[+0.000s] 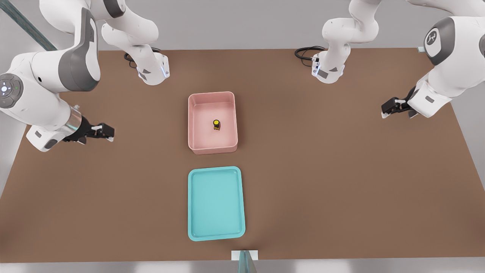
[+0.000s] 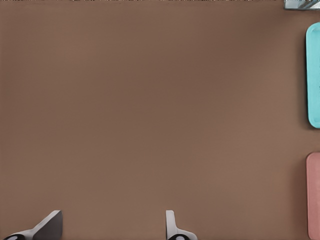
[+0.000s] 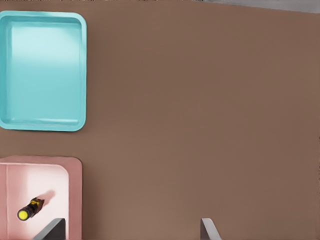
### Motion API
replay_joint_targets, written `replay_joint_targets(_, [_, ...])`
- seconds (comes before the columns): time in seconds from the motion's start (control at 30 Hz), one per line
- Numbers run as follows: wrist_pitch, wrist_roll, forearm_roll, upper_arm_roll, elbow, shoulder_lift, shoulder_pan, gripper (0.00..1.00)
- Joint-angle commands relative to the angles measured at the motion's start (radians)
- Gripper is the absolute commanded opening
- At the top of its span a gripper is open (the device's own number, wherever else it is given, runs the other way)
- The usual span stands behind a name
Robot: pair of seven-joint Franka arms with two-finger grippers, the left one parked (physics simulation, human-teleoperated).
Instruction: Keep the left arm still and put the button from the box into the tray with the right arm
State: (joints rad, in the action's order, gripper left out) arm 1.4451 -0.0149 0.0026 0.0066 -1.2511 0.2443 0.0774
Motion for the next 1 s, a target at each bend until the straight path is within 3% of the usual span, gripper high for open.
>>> replay_joint_targets(0.0, [0.037,0.05,-0.01,0.003,0.001,0.0,0.001,1.0])
replay_joint_targets(0.03, [0.04,0.05,0.004,0.015,0.007,0.007,0.016,1.0])
replay_joint_targets(0.07, [0.035,0.171,0.022,0.119,0.007,0.009,0.165,1.0])
replay_joint_targets(0.1, [0.054,0.498,0.011,0.207,0.019,0.016,0.363,1.0])
replay_joint_targets(0.13, [0.098,0.418,0.016,0.239,0.016,0.036,0.484,1.0])
replay_joint_targets(0.2, [0.155,0.976,-0.064,0.245,-0.074,0.039,0.668,1.0])
replay_joint_targets(0.23, [0.279,1.026,-0.073,0.25,-0.227,0.024,0.691,1.0])
replay_joint_targets(0.3, [0.509,1.024,-0.11,0.25,-0.531,-0.031,0.683,1.0])
replay_joint_targets(0.33, [0.716,1.012,-0.11,0.214,-0.691,-0.053,0.68,1.0])
replay_joint_targets(0.37, [0.816,0.969,-0.11,0.148,-0.775,-0.051,0.679,1.0])
replay_joint_targets(0.5, [1.212,1.009,-0.093,0.075,-1.027,-0.043,0.683,1.0])
replay_joint_targets(0.67, [1.414,1.092,-0.095,0.076,-1.113,-0.008,0.677,1.0])
replay_joint_targets(0.97, [1.488,0.988,-0.098,0.075,-1.16,0.044,0.654,0.99])
